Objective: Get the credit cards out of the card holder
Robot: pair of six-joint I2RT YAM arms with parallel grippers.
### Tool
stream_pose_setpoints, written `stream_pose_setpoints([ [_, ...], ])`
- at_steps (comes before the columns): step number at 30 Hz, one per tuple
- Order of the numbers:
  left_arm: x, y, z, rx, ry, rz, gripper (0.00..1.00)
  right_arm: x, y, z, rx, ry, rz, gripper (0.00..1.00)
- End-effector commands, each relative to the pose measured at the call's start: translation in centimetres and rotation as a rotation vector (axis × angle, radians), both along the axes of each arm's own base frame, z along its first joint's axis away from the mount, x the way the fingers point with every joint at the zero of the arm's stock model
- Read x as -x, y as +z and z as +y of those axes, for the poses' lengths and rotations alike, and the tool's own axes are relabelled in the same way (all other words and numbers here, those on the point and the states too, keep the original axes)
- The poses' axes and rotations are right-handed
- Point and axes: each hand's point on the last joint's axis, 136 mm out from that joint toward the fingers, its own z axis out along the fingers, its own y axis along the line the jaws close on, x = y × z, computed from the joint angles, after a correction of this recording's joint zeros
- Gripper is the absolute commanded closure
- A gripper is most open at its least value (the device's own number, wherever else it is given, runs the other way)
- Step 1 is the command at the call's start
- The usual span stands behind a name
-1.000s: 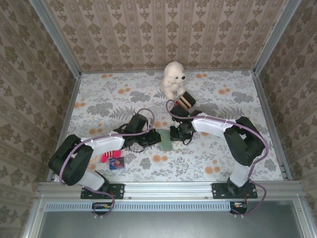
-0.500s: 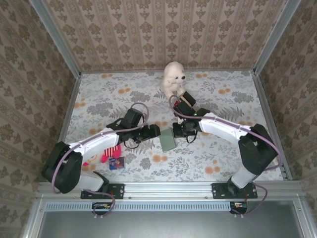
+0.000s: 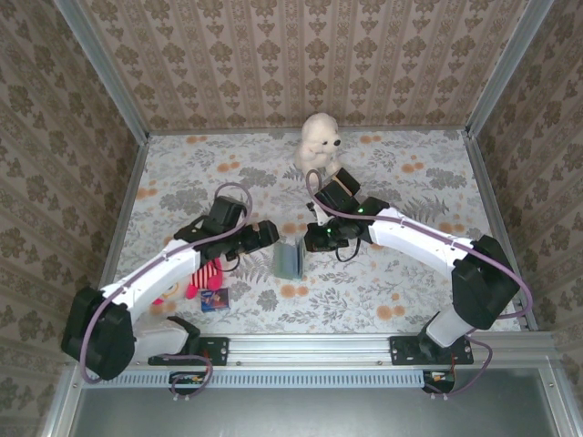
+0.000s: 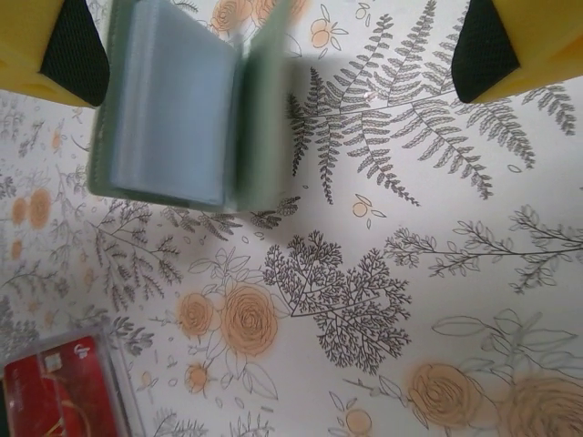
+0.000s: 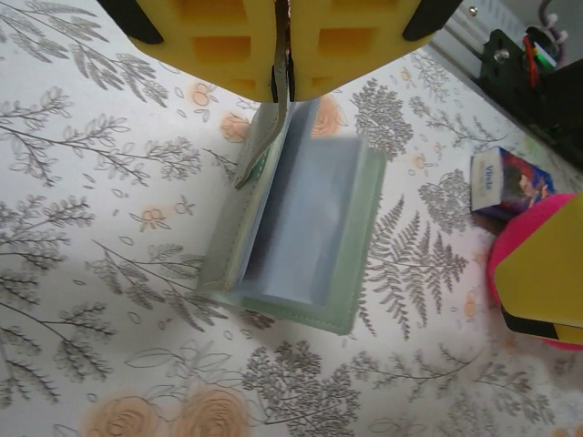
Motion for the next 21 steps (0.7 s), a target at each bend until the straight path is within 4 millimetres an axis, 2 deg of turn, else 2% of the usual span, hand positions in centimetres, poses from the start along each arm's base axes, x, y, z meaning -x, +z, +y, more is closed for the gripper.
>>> stream_pose_setpoints([
  [1, 0.5, -0.3, 1.3, -0.025, 0.028, 0.002, 0.00, -0.3, 1.1, 1.6, -0.059, 0.004, 0.005, 0.92],
  [5, 0.7, -0.2, 1.0, -0.002, 0.014, 0.003, 0.00, -0.9, -0.2, 0.9, 0.002, -0.037, 0.002, 0.92],
  [13, 0.9, -0.4, -0.2, 0.057, -0.022, 0.017, 0.01, -1.2, -2.8, -4.1, 0.203, -0.139, -0.009, 0.92],
  [17, 0.8, -0.4, -1.2, 0.103, -0.049, 0.022, 0.06, -1.0, -3.6, -5.9, 0.237, -0.169, 0.004, 0.92],
  [21, 0.9, -0.5, -2.3, 0.133, -0.080, 0.032, 0.13, -0.8, -4.3, -6.7, 0.253, -0.188, 0.016, 0.92],
])
